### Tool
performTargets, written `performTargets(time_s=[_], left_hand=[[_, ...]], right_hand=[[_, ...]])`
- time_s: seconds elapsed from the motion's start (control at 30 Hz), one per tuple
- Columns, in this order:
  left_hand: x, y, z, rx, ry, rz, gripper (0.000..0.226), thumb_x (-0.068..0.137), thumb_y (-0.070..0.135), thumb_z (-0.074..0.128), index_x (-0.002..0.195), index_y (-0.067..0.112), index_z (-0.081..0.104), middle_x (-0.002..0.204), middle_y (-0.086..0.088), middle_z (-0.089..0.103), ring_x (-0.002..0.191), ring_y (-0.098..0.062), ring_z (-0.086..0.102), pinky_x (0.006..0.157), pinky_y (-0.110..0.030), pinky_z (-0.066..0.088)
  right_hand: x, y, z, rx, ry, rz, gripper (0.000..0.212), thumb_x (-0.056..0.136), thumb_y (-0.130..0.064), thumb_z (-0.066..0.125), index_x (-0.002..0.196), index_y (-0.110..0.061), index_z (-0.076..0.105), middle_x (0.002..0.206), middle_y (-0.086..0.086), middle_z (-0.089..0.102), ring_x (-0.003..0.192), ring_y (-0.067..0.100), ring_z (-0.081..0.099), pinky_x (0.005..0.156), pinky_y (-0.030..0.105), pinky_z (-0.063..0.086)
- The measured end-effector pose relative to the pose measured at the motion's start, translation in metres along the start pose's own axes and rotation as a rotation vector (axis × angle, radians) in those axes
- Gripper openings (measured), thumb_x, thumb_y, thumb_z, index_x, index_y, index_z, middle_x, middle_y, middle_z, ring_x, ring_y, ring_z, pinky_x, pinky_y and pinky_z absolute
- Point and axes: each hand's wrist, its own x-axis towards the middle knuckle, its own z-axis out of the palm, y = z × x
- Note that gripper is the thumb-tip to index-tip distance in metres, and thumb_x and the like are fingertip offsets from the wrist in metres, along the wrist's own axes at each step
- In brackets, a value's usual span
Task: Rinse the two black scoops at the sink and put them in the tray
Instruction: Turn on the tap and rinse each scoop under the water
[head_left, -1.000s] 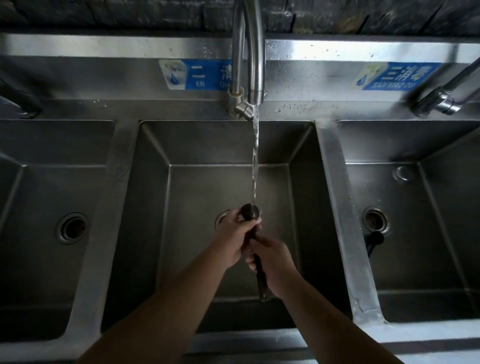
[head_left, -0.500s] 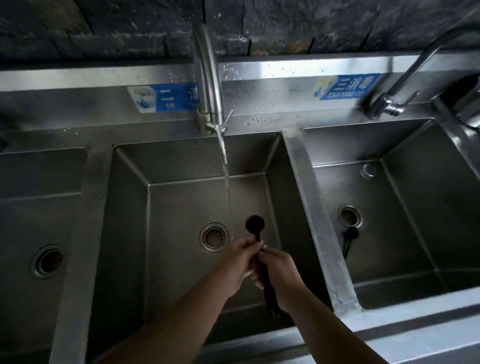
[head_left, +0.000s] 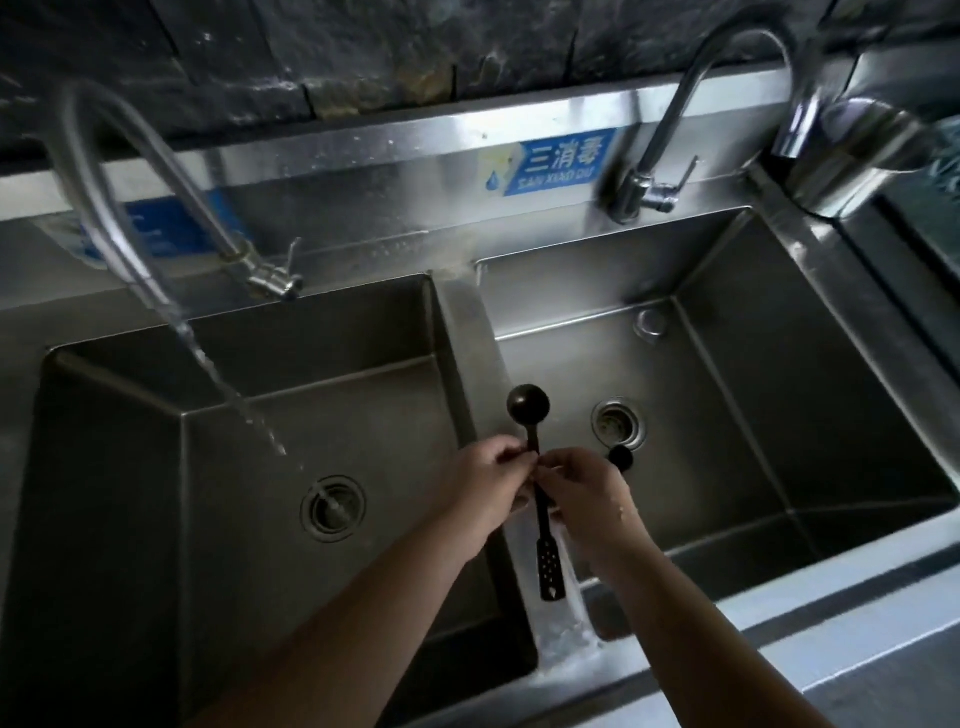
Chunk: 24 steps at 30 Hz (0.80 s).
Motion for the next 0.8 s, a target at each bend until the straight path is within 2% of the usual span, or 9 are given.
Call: performTargets(time_s=[0.13,0.27,0.37,0.43,0.5,0.53,0.6,0.7,0.8], left_hand=[[0.027,0.002,0.055,0.011,-0.019,-0.019,0.020,0.096,0.005,0.052,0.112,-0.001,0.063,0.077,-0.009,0.059,0.061,-0.012,0.052,0.053,-0.017,0.042],[0.062,-0.013,0.104,0.045,-0.009,-0.103,0.023,0.095,0.003,0.052,0.116,0.002,0.063,0.079,-0.005,0.061,0.063,-0.009,0.053,0.052,-0.016,0.042],[0.090,-0.036,0.127,0.129,0.045,-0.169,0.022,0.094,0.003,0.054,0.114,-0.001,0.062,0.089,-0.014,0.063,0.066,-0.015,0.056,0.053,-0.020,0.040],[0.108,-0.054,0.138,0.189,0.083,-0.200,0.021,0.092,0.003,0.056,0.109,-0.001,0.066,0.090,-0.020,0.067,0.070,-0.020,0.058,0.054,-0.024,0.041],[0.123,-0.071,0.146,0.270,0.127,-0.216,0.018,0.090,0.003,0.057,0.105,0.000,0.068,0.090,-0.019,0.068,0.072,-0.019,0.058,0.053,-0.022,0.041],[0.131,-0.080,0.148,0.364,0.150,-0.214,0.017,0.089,0.005,0.060,0.102,0.003,0.070,0.090,-0.016,0.070,0.074,-0.019,0.059,0.054,-0.022,0.041],[0.145,-0.097,0.152,0.534,0.171,-0.214,0.015,0.086,0.009,0.064,0.097,0.009,0.074,0.094,-0.011,0.073,0.083,-0.023,0.064,0.065,-0.023,0.043],[0.163,-0.116,0.158,0.639,0.189,-0.262,0.017,0.085,0.010,0.065,0.098,0.012,0.075,0.100,-0.010,0.074,0.091,-0.023,0.066,0.070,-0.026,0.044],[0.181,-0.132,0.161,0.682,0.220,-0.305,0.022,0.085,0.011,0.064,0.104,0.014,0.075,0.107,-0.008,0.074,0.099,-0.023,0.066,0.072,-0.023,0.042]], right_hand=[[0.032,0.019,-0.049,0.110,0.016,0.087,0.027,0.085,-0.009,0.069,0.070,-0.031,0.073,0.062,0.005,0.073,0.060,0.024,0.066,0.057,0.035,0.050],[0.069,0.047,-0.083,0.028,0.042,0.194,0.013,0.071,-0.017,0.073,0.066,-0.029,0.076,0.060,0.007,0.072,0.056,0.020,0.063,0.059,0.037,0.049],[0.100,0.074,-0.093,-0.092,0.015,0.248,0.009,0.061,-0.023,0.071,0.063,-0.030,0.076,0.053,0.001,0.070,0.053,0.018,0.061,0.056,0.036,0.047],[0.120,0.094,-0.096,-0.143,-0.005,0.293,0.012,0.063,-0.018,0.072,0.058,-0.029,0.075,0.049,0.001,0.066,0.054,0.021,0.063,0.057,0.040,0.052],[0.136,0.113,-0.096,-0.162,-0.016,0.348,0.020,0.067,-0.011,0.077,0.051,-0.021,0.072,0.053,0.003,0.067,0.058,0.024,0.066,0.063,0.042,0.058],[0.142,0.123,-0.095,-0.194,-0.033,0.359,0.023,0.069,-0.011,0.079,0.050,-0.020,0.071,0.053,0.001,0.066,0.055,0.020,0.066,0.061,0.038,0.058],[0.153,0.142,-0.089,-0.268,-0.098,0.373,0.016,0.074,-0.014,0.078,0.059,-0.019,0.074,0.054,-0.002,0.067,0.050,0.011,0.064,0.057,0.029,0.056],[0.169,0.167,-0.080,-0.319,-0.192,0.376,0.008,0.079,-0.009,0.072,0.077,-0.006,0.080,0.077,0.014,0.076,0.066,0.018,0.066,0.067,0.032,0.057],[0.185,0.183,-0.072,-0.422,-0.244,0.363,0.014,0.080,-0.010,0.066,0.075,-0.008,0.079,0.077,0.015,0.072,0.066,0.017,0.059,0.057,0.024,0.046]])
